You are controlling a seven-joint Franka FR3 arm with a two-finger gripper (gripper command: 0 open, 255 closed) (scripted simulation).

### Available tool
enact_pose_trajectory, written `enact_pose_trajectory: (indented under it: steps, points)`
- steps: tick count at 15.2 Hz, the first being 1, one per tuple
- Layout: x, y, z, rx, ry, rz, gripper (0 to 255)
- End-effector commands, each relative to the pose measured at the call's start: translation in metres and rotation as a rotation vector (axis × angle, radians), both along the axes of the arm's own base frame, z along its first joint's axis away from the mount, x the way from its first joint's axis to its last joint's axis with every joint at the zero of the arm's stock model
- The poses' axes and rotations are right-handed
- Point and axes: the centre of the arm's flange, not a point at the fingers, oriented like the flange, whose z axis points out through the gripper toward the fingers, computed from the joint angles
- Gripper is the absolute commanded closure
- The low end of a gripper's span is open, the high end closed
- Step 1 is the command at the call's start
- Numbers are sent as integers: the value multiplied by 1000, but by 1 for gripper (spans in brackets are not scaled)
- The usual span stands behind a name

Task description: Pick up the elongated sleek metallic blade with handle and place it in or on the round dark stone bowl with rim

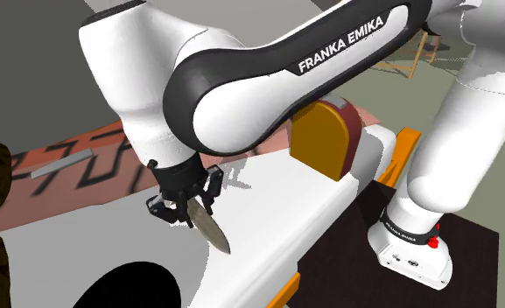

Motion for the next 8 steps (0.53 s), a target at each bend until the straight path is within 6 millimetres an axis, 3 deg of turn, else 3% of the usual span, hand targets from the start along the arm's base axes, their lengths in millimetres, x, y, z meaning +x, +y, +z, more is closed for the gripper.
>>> enact_pose_trajectory:
  steps: [1, 8]
  points:
    - [-2, 23, 0, -1, -2, -5, 255]
    - [-1, 115, 3, -1, -2, -5, 255]
